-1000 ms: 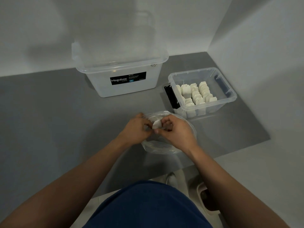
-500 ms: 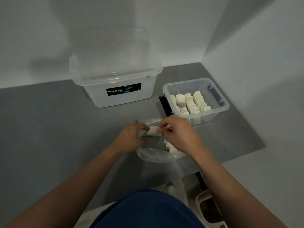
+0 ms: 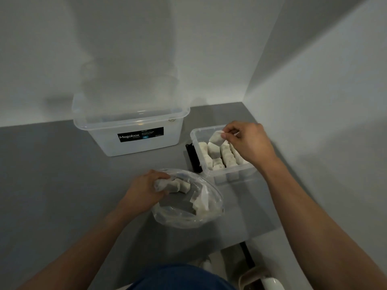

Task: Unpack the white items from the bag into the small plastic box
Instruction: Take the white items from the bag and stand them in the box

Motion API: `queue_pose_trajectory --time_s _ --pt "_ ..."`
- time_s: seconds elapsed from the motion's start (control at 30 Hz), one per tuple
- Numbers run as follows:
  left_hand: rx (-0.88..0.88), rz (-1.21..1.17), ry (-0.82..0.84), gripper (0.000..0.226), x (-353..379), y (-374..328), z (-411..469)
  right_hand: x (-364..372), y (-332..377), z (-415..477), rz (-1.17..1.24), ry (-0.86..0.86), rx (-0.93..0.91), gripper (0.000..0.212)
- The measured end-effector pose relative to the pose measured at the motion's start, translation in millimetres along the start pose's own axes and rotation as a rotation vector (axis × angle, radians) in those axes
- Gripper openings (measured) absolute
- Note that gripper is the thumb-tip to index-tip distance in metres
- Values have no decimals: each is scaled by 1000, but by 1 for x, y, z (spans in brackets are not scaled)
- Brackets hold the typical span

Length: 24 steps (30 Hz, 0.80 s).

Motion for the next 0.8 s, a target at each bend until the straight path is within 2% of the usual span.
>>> queue_pose_trajectory --time_s 0.2,0.27,0.37,0.5,0.6,0.7,0.8 --pt "-53 -19 -35 44 1 -1 -1 41 -28 26 -120 453 -14 10" --pt "-54 -19 -56 45 2 -1 -1 59 -32 30 -137 539 -31 10" --pt "-47 8 -63 48 6 -1 -1 83 -40 36 -216 578 -46 8" --pt "-44 72 -34 56 9 -2 0 95 -46 38 -283 575 -52 13" --pt "-39 96 -46 57 10 -2 1 85 -46 36 -245 519 -31 19" --pt "-23 109 -62 56 9 -1 0 59 -33 21 -61 318 38 20" --pt "1 105 -54 54 7 -4 -1 39 3 -20 200 66 29 14"
Point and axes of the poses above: each hand's wrist, its own z-axis towards the middle knuckle, its own x-axis out of the palm, y = z × x, the point moved 1 cm from there along z, towards the middle knuckle, and after that the axes turned 2 degrees about -x, right-handed, at the moved point
